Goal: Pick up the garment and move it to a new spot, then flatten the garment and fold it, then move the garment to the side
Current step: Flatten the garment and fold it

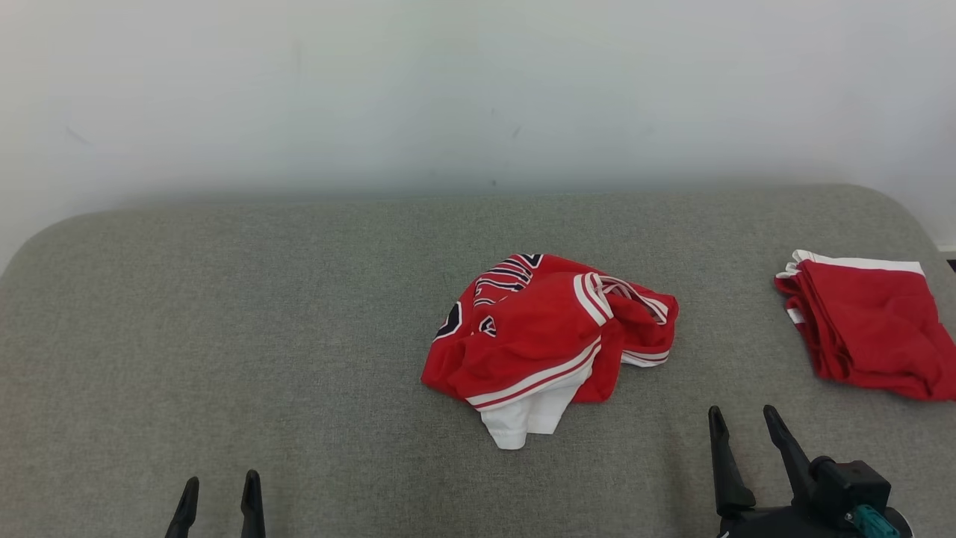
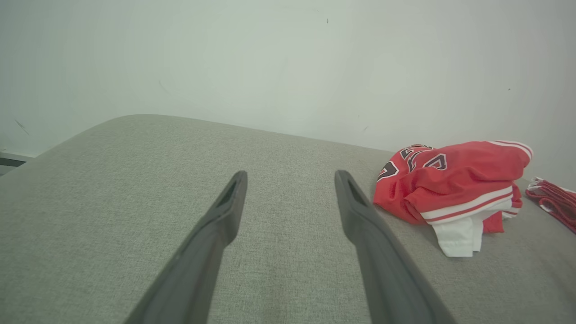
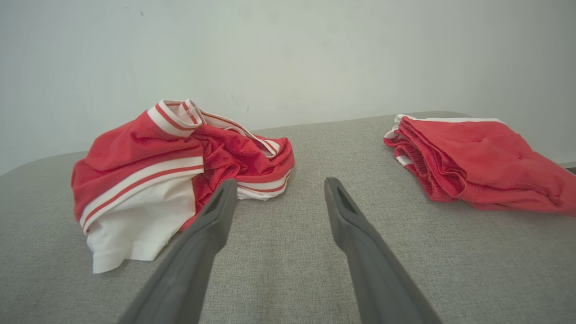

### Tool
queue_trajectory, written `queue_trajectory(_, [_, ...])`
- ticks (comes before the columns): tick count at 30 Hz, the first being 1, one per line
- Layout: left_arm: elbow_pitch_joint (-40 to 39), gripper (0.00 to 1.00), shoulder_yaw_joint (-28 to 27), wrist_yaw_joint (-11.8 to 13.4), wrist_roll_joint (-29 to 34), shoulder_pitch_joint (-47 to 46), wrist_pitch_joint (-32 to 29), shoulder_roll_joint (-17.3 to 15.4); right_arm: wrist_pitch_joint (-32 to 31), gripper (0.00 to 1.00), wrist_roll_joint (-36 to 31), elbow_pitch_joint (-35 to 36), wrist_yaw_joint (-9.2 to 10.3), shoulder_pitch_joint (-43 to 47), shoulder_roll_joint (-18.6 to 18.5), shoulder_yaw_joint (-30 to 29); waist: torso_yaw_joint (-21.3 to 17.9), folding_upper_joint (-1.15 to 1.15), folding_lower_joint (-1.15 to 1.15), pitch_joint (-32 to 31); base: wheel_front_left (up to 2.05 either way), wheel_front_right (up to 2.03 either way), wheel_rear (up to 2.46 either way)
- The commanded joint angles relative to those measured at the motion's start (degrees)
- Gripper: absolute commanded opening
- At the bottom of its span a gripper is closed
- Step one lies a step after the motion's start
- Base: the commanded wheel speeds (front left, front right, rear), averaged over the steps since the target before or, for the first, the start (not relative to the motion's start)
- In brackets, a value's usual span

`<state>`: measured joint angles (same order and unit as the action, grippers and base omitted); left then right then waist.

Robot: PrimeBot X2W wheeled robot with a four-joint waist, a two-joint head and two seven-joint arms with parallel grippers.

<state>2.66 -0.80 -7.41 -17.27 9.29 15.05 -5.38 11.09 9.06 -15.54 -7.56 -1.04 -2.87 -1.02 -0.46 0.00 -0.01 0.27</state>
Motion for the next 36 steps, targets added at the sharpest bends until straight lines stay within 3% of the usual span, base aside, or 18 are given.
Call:
queue_trajectory(1, [-0.3,1.0,0.1,0.0,0.2,-0.4,0.2,0.1,0.0,1.0,0.1,0.0,0.14,-0.3,0.0,0.1,0.0,0.0,0.01,0.2,0.0,0.0,0.0])
queue_trajectory(18, [-0.8,1.0,0.2,-0.1,-0.9,-1.3,0.2,-0.1,0.3,1.0,0.4,-0.5,0.14,-1.2,0.0,1.2,-1.2,0.0,0.01,1.4,0.0,0.0,0.0])
queue_trajectory(26, [-0.9,1.0,3.9,-0.1,-2.1,-3.2,0.2,-1.0,-0.1,1.0,0.3,-0.3,0.15,-1.9,0.0,1.8,-3.3,0.0,0.01,2.1,0.0,0.0,0.0])
queue_trajectory(36, [5.7,1.0,20.6,0.0,-6.9,-12.3,-0.3,-3.3,0.2,1.0,0.9,0.0,0.15,-3.2,0.0,2.3,-10.8,0.0,0.01,5.4,0.0,0.0,0.0])
